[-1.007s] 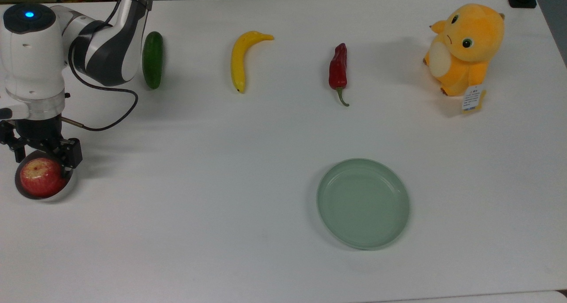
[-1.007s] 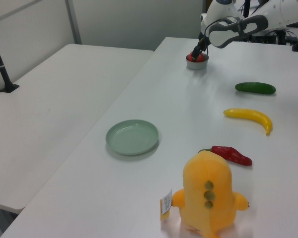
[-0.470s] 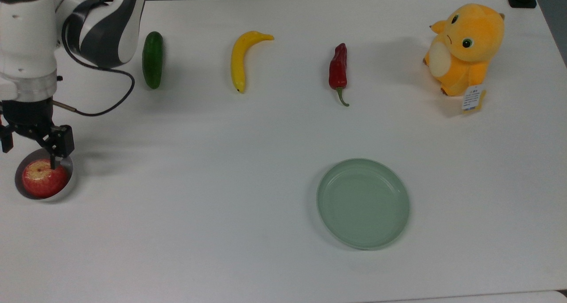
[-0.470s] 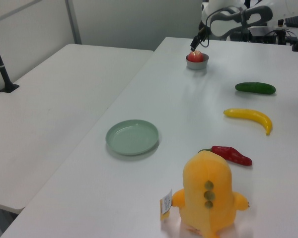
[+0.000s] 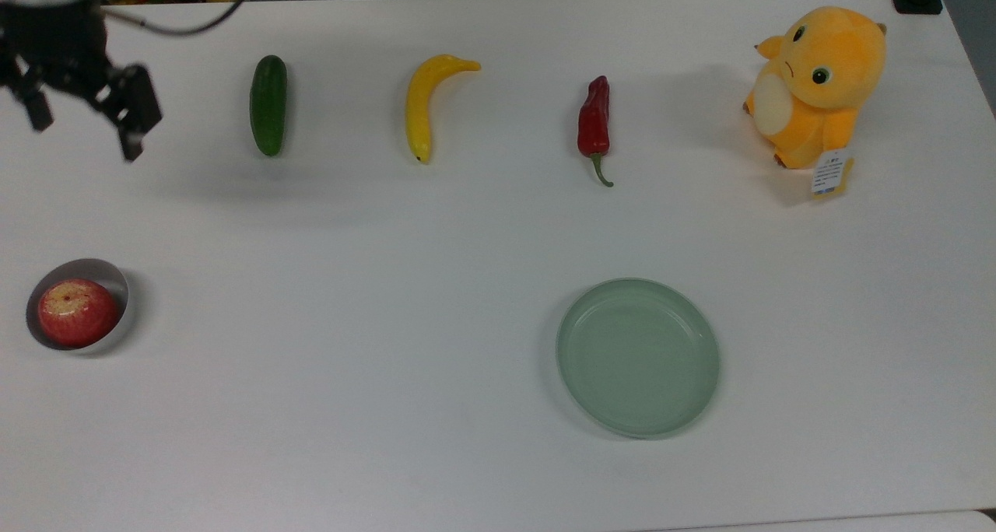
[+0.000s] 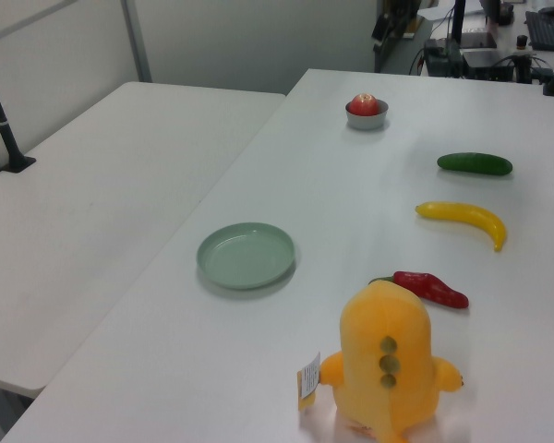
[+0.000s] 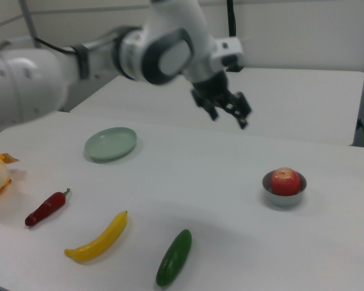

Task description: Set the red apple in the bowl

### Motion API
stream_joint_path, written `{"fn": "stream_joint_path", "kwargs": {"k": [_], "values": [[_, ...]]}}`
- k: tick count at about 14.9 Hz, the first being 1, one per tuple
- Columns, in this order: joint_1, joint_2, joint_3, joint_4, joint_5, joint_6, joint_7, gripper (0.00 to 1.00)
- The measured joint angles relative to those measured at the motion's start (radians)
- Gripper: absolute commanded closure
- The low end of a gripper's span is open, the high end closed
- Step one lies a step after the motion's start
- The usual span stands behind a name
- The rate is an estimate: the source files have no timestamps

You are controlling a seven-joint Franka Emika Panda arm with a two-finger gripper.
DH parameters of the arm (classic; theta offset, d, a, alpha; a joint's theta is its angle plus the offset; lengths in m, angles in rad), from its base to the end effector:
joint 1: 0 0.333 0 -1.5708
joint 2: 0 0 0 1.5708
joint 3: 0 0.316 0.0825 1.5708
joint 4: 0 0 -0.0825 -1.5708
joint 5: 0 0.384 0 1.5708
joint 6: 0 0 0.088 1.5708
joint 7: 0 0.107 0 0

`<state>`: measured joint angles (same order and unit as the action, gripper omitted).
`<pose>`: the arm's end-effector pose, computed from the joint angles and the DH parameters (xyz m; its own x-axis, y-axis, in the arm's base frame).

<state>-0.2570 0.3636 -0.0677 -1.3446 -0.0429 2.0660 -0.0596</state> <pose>0.6663 -0.2176 0.5593 0.9146 -0.2105 0.3453 -0.2546 -0.9631 0.0872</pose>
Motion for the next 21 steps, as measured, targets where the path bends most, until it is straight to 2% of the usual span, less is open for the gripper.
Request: {"fn": "stream_joint_path", "kwargs": {"k": [2,4,7,10,13,17,21], "values": [[0.041,-0.123,0.003,-0.032,0.031,-0.192,0.023,0.00],[0.084,-0.209,0.005,-0.049,0.057,-0.310,0.076,0.00],[0.140,-0.283,0.007,-0.091,0.066,-0.368,0.110,0.00],[0.264,-0.374,0.012,-0.159,0.079,-0.457,0.196,0.00],[0.353,-0.420,0.014,-0.201,0.087,-0.500,0.254,0.00],[0.464,-0.497,0.015,-0.336,0.090,-0.502,0.273,0.00],[0.486,-0.465,0.018,-0.363,0.112,-0.469,0.266,0.00]]}}
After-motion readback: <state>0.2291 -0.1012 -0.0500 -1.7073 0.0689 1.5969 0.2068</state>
